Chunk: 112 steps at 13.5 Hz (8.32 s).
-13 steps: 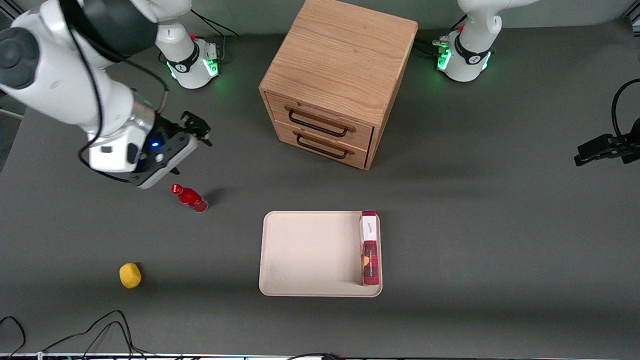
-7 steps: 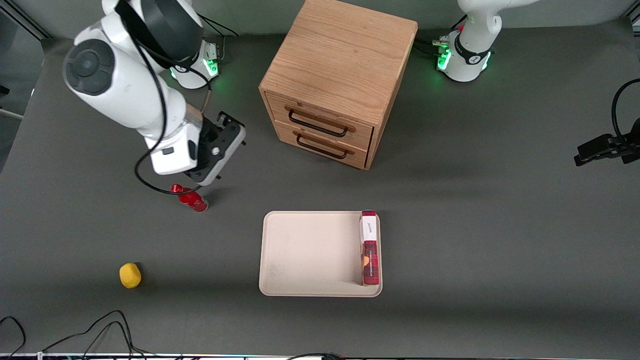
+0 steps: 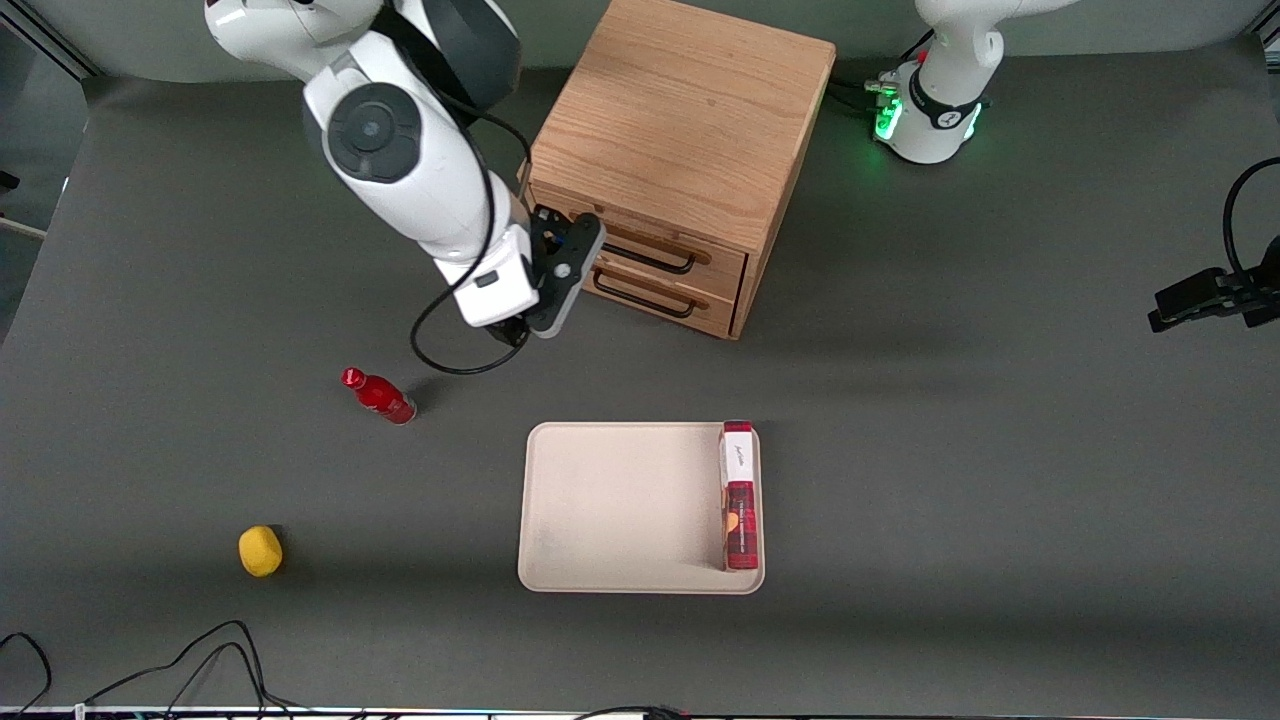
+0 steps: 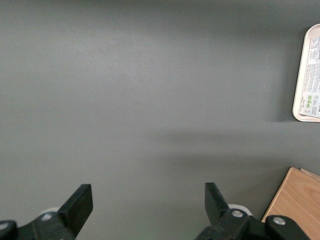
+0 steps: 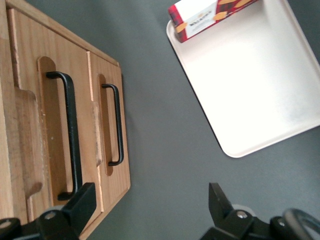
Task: Open upper drawer
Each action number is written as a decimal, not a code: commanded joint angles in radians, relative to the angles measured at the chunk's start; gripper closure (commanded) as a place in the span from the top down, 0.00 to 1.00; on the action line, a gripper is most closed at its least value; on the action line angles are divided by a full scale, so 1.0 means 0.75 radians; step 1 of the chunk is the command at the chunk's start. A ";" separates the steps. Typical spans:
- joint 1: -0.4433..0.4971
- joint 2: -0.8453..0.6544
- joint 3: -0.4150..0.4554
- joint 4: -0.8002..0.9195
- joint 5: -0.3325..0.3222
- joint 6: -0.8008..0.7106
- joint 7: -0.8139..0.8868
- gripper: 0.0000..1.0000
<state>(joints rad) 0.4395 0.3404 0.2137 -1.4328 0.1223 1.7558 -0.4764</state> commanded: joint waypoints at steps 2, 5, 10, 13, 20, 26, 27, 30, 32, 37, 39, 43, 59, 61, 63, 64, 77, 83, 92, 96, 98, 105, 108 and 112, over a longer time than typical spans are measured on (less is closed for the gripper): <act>0.075 0.053 -0.009 0.006 -0.020 0.062 -0.025 1.00; 0.095 0.057 -0.009 -0.043 -0.006 0.109 -0.011 1.00; 0.095 0.088 0.016 -0.049 0.001 0.113 -0.011 1.00; 0.095 0.094 0.040 -0.057 0.005 0.113 0.007 1.00; 0.085 0.113 0.065 -0.096 0.088 0.150 0.073 1.00; 0.089 0.119 0.065 -0.135 0.113 0.197 0.081 1.00; 0.089 0.119 0.065 -0.137 0.113 0.203 0.081 1.00; 0.089 0.125 0.065 -0.143 0.113 0.224 0.081 1.00; 0.089 0.143 0.063 -0.143 0.113 0.242 0.081 1.00; 0.087 0.162 0.061 -0.151 0.109 0.269 0.081 1.00; 0.083 0.164 0.063 -0.149 0.099 0.271 0.079 1.00; 0.075 0.170 0.061 -0.143 0.095 0.271 0.073 1.00; 0.048 0.229 0.046 -0.055 0.060 0.271 0.014 1.00; 0.032 0.229 0.046 -0.055 0.060 0.271 0.005 1.00; 0.028 0.229 0.046 -0.053 0.060 0.271 -0.017 1.00; 0.028 0.235 0.046 -0.051 0.060 0.271 -0.035 1.00; -0.015 0.301 0.044 0.037 0.041 0.271 -0.099 1.00; -0.021 0.336 0.020 0.082 0.027 0.259 -0.097 1.00; -0.034 0.401 0.001 0.164 -0.032 0.250 -0.095 1.00; -0.066 0.409 0.001 0.170 -0.036 0.250 -0.101 1.00; -0.081 0.428 0.001 0.178 -0.085 0.250 -0.101 1.00; -0.083 0.438 -0.007 0.198 -0.126 0.248 -0.103 1.00; -0.083 0.440 -0.029 0.249 -0.126 0.185 -0.105 1.00; -0.083 0.448 -0.048 0.307 -0.124 0.142 -0.120 1.00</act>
<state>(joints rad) 0.3790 0.6439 0.1814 -1.2627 0.0530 1.8941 -0.5417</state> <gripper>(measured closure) 0.000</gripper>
